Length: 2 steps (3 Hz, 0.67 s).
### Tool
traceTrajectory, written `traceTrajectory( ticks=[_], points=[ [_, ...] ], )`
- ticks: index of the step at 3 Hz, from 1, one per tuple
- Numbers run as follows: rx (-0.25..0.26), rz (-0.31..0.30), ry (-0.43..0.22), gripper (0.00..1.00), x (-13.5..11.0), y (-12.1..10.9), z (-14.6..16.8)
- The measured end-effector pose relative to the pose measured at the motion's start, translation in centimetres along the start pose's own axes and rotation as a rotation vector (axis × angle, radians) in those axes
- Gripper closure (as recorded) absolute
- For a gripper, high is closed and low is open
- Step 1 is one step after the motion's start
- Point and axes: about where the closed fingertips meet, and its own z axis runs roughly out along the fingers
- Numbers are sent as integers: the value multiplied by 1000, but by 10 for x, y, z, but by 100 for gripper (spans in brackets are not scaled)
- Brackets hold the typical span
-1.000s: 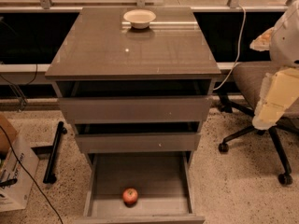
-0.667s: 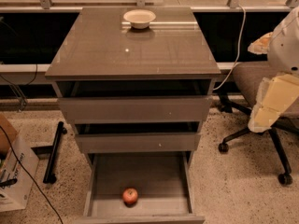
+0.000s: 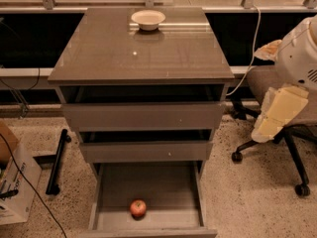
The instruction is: Pick apple from bottom drawer and place on counter
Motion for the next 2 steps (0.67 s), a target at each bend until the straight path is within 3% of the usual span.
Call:
traceTrajectory(
  ticks=[1, 2],
  points=[
    [-2, 13, 9, 0, -1, 1, 2],
    [-22, 40, -34, 0, -11, 6, 33]
  ],
)
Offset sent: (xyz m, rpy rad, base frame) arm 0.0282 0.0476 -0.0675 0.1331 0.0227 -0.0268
